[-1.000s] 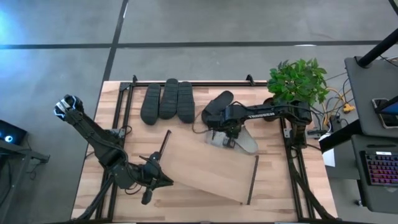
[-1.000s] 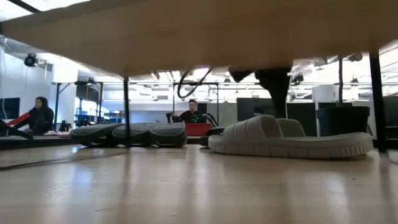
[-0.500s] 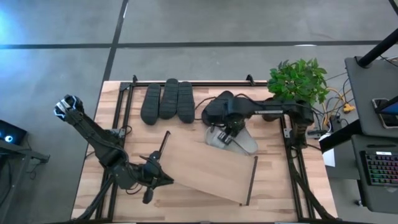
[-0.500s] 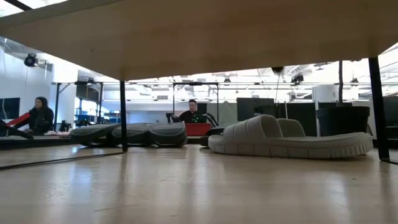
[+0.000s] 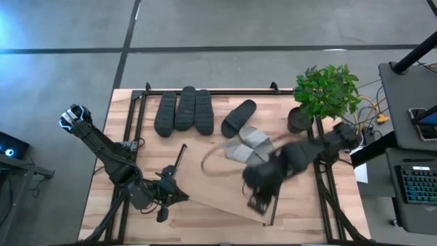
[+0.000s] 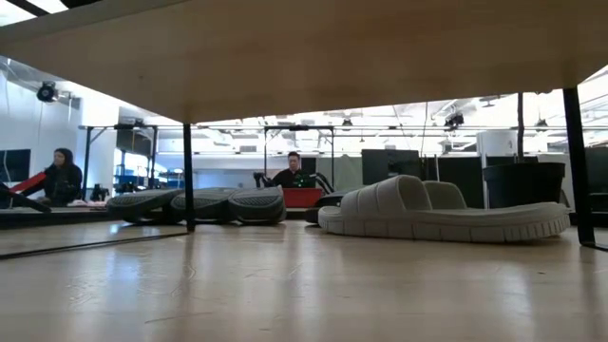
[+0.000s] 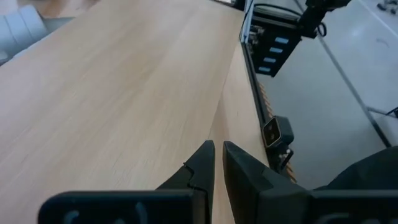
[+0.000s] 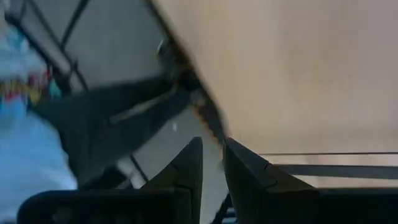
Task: Pick and place slides into the shelf
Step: Move the shelf to the center of the table
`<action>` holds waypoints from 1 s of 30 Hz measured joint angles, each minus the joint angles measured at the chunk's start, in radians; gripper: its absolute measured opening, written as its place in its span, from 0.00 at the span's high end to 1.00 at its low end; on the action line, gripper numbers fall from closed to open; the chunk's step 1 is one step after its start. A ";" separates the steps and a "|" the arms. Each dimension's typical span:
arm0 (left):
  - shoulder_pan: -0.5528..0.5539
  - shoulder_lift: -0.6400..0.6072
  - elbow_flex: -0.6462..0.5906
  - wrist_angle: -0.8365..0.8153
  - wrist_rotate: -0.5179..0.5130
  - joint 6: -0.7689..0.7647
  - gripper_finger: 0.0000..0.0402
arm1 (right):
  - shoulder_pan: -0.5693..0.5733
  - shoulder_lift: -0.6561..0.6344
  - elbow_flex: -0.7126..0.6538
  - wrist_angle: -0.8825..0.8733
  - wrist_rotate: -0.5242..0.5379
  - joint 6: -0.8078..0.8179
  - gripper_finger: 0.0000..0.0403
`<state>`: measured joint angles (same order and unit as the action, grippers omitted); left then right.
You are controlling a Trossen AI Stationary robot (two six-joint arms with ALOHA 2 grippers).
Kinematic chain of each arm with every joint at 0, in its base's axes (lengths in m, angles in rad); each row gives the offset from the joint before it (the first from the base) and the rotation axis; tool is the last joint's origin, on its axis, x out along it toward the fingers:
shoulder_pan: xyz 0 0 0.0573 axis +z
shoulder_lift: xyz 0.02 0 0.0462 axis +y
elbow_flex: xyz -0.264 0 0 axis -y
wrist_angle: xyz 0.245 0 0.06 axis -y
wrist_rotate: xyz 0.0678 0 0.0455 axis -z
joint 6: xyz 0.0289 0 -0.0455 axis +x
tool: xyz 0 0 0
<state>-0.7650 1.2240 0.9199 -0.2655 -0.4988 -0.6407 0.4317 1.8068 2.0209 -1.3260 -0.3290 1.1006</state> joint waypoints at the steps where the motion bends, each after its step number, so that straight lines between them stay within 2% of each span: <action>1: 0.000 0.000 0.000 -0.005 0.000 0.000 0.95 | 0.027 0.018 -0.005 0.016 0.001 0.000 0.86; 6: 0.000 0.000 -0.002 -0.016 0.000 -0.006 0.95 | 0.126 0.106 -0.013 0.046 0.014 0.018 0.86; 11: 0.000 -0.003 -0.002 -0.015 0.001 0.002 0.95 | 0.186 0.196 -0.011 0.142 0.003 -0.031 0.86; 22: 0.000 -0.011 -0.004 -0.014 0.011 0.045 0.95 | 0.200 0.357 0.006 0.156 0.023 -0.065 0.86; 30: -0.004 -0.011 -0.007 -0.015 0.075 0.010 0.95 | 0.174 0.355 0.008 0.129 0.197 0.031 0.86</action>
<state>-0.7695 1.2129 0.9125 -0.2805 -0.4236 -0.6311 0.6062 2.1618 2.0285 -1.1973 -0.1323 1.1315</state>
